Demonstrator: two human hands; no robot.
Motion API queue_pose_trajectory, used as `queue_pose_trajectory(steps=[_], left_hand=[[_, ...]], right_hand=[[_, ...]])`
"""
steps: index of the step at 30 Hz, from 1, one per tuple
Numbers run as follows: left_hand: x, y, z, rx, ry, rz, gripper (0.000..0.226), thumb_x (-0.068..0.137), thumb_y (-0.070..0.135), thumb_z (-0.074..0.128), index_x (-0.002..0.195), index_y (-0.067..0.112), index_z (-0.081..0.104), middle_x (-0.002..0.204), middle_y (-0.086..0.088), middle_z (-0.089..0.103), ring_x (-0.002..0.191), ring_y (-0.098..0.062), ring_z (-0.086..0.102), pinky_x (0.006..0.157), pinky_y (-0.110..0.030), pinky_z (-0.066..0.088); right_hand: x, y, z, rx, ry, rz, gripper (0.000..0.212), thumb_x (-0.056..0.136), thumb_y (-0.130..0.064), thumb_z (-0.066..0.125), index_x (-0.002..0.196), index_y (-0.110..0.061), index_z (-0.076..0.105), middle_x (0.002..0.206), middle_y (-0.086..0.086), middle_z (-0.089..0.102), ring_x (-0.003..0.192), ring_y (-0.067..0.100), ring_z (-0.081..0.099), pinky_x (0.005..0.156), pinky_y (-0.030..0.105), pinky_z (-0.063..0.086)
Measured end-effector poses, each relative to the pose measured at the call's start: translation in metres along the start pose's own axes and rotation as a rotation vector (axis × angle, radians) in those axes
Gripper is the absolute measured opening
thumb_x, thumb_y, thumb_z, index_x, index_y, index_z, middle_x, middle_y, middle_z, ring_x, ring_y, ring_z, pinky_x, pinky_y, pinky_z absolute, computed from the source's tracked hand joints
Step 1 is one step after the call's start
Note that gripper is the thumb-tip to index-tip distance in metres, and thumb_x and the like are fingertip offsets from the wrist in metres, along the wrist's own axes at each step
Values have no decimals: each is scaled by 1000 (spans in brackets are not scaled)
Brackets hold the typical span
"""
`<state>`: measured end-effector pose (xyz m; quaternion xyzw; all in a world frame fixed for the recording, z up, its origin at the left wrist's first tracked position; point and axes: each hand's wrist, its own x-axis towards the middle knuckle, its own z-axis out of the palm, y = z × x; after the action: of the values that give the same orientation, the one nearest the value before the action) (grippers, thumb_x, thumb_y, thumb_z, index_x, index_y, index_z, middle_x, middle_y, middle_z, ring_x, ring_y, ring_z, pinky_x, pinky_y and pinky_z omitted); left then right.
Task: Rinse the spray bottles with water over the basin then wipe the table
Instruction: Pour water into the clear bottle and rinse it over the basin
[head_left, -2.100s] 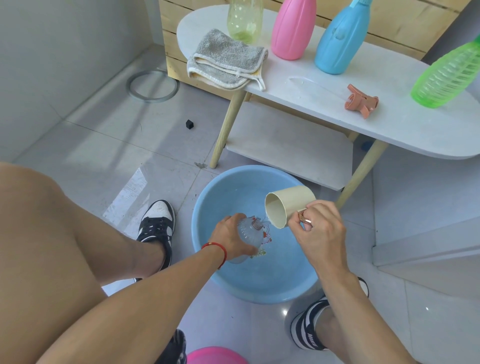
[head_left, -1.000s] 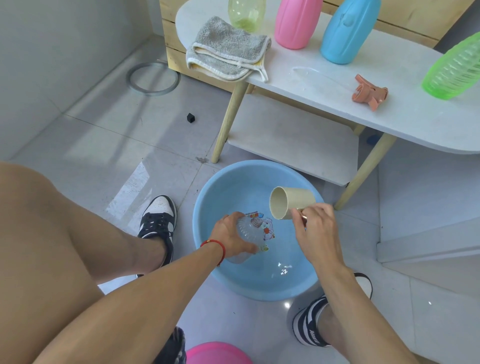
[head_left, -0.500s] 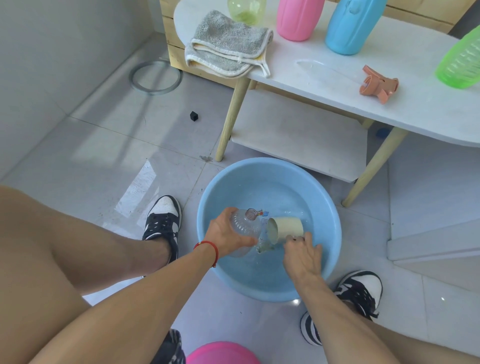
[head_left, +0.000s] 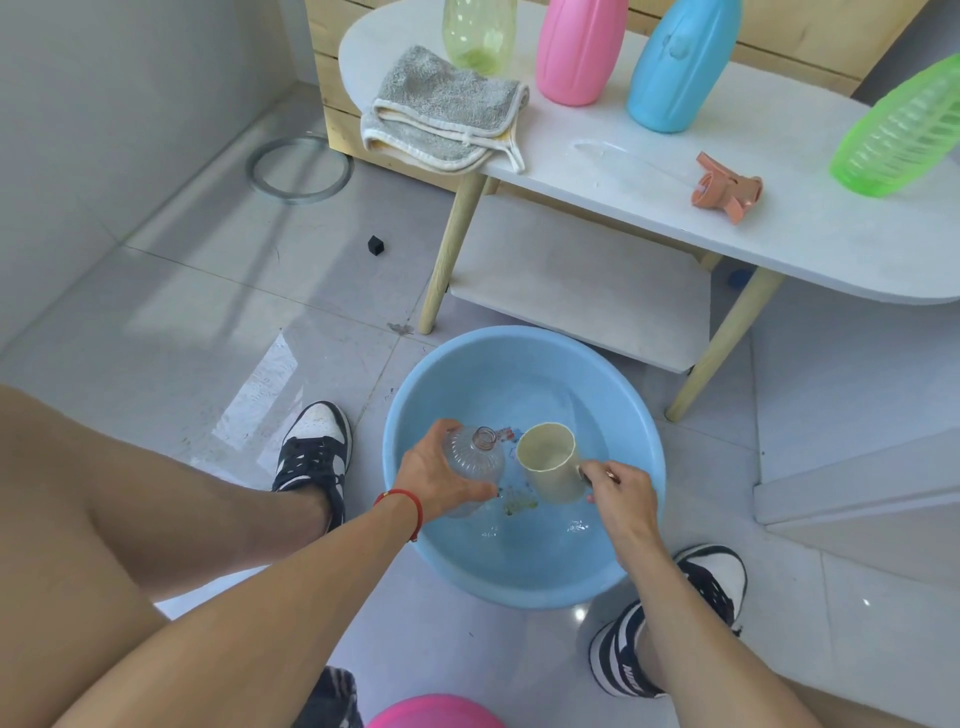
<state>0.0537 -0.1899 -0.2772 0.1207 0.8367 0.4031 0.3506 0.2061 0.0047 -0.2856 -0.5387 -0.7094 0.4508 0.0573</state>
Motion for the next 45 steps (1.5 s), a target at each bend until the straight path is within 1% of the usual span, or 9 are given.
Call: queue_pose_trajectory(steps=[2, 5, 11, 17, 25, 33, 36, 40, 45], left_hand=[[0, -1, 0, 3, -2, 7, 90, 60, 36, 96, 135, 34, 47, 125, 10, 55, 107, -16, 57, 80, -26, 50], [1, -1, -1, 3, -8, 5, 89, 59, 36, 96, 134, 36, 47, 124, 9, 56, 108, -17, 57, 82, -27, 51], [1, 3, 1, 15, -19, 30, 91, 59, 36, 95, 136, 36, 46, 125, 10, 55, 110, -18, 57, 87, -31, 55], [1, 8, 3, 12, -41, 47, 92, 56, 35, 95, 134, 37, 46, 126, 10, 55, 111, -18, 56, 86, -38, 59], [0, 10, 2, 8, -53, 67, 93, 58, 33, 95, 137, 36, 46, 128, 9, 54, 112, -19, 56, 88, -37, 58], [1, 8, 4, 28, -66, 72, 93, 60, 32, 95, 138, 33, 45, 128, 8, 53, 113, -19, 56, 92, -36, 56], [0, 7, 6, 30, -62, 73, 92, 60, 32, 94, 139, 33, 45, 126, 8, 53, 112, -18, 55, 89, -31, 53], [0, 5, 5, 19, -67, 65, 91, 61, 31, 94, 137, 33, 46, 124, 7, 54, 110, -19, 55, 86, -31, 54], [1, 4, 6, 23, -77, 56, 92, 60, 32, 94, 138, 34, 45, 126, 8, 53, 112, -18, 54, 87, -32, 53]], right_hand=[[-3, -2, -6, 46, 4, -24, 52, 78, -41, 69, 68, 3, 43, 63, 3, 38, 63, 37, 52, 60, 34, 33], [-9, -14, -15, 91, 43, -101, 57, 80, -38, 72, 63, -4, 29, 61, 5, 27, 62, 17, 46, 59, 33, 28], [-29, -51, -32, 103, 129, -278, 52, 81, -17, 72, 60, 0, 27, 60, 8, 24, 59, 18, 23, 55, 34, 21], [-40, -76, -40, 27, 172, -404, 51, 79, -11, 71, 58, -7, 25, 57, 0, 19, 58, 14, 17, 53, 34, 19], [-46, -88, -37, -130, 228, -538, 50, 77, -14, 74, 56, -5, 29, 52, 0, 23, 56, 18, 21, 52, 34, 25], [-49, -90, -33, -224, 247, -667, 55, 76, -9, 76, 52, -15, 26, 48, 0, 29, 57, 28, 38, 53, 42, 37], [-49, -89, -35, -224, 252, -663, 53, 76, -9, 76, 52, -10, 29, 47, 4, 32, 58, 28, 39, 54, 40, 35], [-50, -90, -37, -224, 255, -703, 59, 76, -7, 76, 52, -19, 24, 47, -4, 26, 57, 23, 35, 52, 34, 29], [-48, -89, -39, -230, 263, -751, 57, 77, -7, 77, 51, -18, 27, 46, -1, 31, 58, 26, 39, 53, 28, 29]])
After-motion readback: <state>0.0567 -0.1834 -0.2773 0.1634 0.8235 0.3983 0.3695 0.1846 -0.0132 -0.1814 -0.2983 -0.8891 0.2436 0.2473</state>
